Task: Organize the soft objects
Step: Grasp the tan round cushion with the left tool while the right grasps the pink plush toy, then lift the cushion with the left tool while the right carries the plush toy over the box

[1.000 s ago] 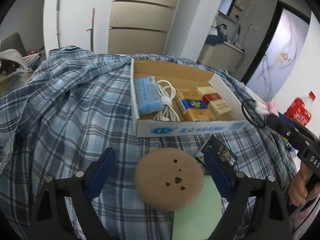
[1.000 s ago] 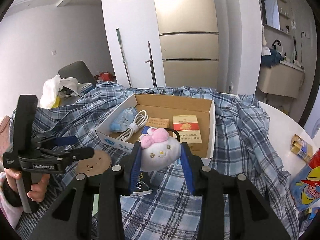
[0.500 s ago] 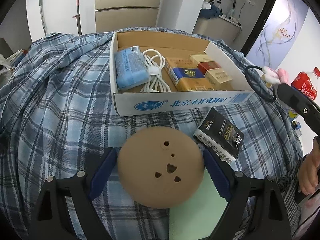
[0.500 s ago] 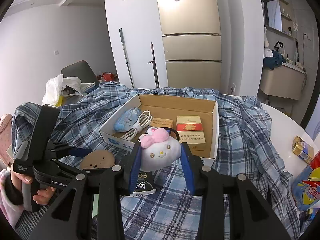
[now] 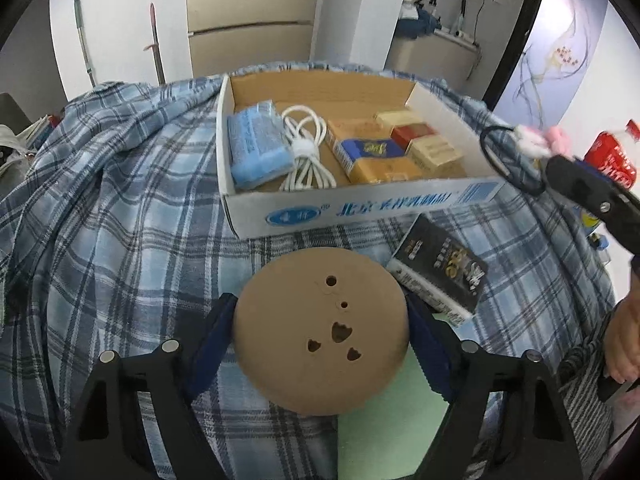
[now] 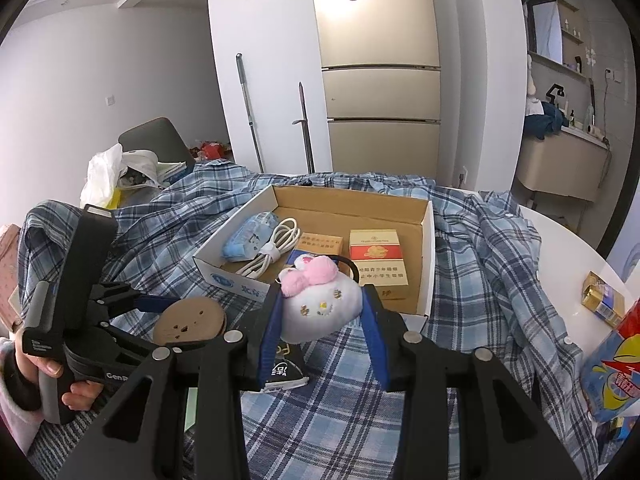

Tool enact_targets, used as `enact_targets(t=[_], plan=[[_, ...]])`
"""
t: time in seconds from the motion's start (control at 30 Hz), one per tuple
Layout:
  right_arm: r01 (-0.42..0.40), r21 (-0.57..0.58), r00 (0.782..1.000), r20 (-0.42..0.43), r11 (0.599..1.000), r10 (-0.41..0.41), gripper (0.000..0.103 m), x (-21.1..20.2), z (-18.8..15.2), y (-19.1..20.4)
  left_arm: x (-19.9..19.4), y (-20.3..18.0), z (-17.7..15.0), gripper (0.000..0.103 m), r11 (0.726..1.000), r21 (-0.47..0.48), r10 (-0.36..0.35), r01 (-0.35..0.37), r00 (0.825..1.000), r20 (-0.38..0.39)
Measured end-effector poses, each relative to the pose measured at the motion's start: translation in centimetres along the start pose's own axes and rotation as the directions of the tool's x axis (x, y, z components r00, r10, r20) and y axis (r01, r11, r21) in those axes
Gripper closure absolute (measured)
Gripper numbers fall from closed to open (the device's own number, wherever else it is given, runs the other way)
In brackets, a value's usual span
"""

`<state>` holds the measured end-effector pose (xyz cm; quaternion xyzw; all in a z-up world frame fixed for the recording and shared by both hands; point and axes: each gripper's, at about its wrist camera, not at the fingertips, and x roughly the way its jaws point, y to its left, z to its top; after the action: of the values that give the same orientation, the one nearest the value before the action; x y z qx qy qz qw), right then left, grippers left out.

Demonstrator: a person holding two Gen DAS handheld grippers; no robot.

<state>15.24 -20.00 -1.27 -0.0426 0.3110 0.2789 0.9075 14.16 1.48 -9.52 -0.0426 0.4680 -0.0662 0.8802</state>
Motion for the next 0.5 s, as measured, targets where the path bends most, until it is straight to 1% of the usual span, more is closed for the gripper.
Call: enact_targets(t=[0.13,0.2,0.27,0.33,0.37,0.4,0.43,0.47,0.5], plan=[[0.011,-0.004,1.0,0.016,1.0,-0.011,0.066,-0.2,0.1,-0.1,-2.2,-0.3,-0.2,0.019,0.999,0.017,0.026,-0.028,0.994,0.103],[0.017,0.01,0.999,0.028,1.0,-0.018,0.066,-0.4,0.1,-0.4,-3.4,-0.6,-0.4,0.019,0.999,0.034,0.033,-0.039,0.986,0.162],[0.016,0.031,0.999,0.035,0.999,-0.017,0.066,-0.4,0.2,-0.9,-4.7,-1.1,-0.6,0.019,0.998,0.052,0.033,-0.046,0.973,0.23],[0.022,0.05,0.998,0.057,0.999,-0.025,0.066,-0.7,0.2,-1.2,-6.0,-1.4,-0.8,0.019,0.997,0.063,0.022,-0.043,0.954,0.299],[0.027,0.057,0.997,0.074,0.998,-0.031,0.066,-1.0,0.3,-1.4,-6.7,-1.5,-0.8,0.019,0.997,0.067,0.01,-0.035,0.941,0.337],[0.031,0.062,0.995,0.089,0.998,-0.036,0.065,-1.2,0.3,-1.5,-7.5,-1.5,-1.0,0.019,0.997,0.07,-0.003,-0.026,0.925,0.38],[0.037,0.068,0.993,0.107,0.997,-0.044,0.065,-1.5,0.3,-1.6,-8.0,-1.6,-1.1,0.019,0.997,0.073,-0.007,-0.025,0.914,0.406],[0.043,0.073,0.991,0.123,0.996,-0.052,0.065,-1.7,0.4,-1.8,-8.6,-1.7,-1.3,0.019,0.997,0.076,-0.009,-0.027,0.899,0.439],[0.046,0.077,0.989,0.136,0.996,-0.057,0.065,-2.0,0.4,-1.8,-9.0,-1.8,-1.3,0.019,0.997,0.077,-0.009,-0.03,0.889,0.458]])
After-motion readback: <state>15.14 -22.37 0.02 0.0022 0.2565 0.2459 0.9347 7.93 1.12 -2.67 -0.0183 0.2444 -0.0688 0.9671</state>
